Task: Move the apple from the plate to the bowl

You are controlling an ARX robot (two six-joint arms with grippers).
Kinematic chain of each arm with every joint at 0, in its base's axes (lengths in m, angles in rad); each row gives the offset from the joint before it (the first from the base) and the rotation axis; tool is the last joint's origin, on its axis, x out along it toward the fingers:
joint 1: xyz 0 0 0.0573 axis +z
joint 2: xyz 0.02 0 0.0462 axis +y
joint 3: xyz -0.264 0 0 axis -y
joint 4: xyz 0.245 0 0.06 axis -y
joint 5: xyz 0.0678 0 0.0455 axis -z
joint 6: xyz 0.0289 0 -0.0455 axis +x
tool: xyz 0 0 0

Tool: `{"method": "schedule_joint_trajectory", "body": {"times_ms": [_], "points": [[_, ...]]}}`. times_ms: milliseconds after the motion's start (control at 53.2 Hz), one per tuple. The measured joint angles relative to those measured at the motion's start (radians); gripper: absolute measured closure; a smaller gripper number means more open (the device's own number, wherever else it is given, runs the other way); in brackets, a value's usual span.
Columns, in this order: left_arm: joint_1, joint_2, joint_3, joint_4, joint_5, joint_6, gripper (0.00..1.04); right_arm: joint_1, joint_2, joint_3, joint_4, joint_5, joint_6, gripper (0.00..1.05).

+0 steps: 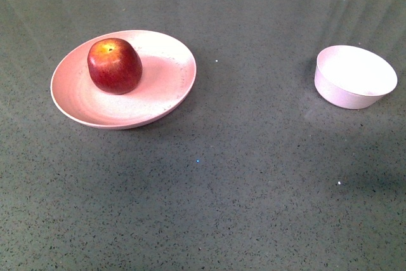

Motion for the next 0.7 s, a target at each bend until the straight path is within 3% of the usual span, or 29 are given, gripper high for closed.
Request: {"method": "schedule_joint_trajectory", "body": {"times_ms": [696], "points": [[0.000,0.000,0.000,0.000,0.000,0.000,0.09,0.000,0.000,0.000,0.000,0.000,0.000,0.09]]}}
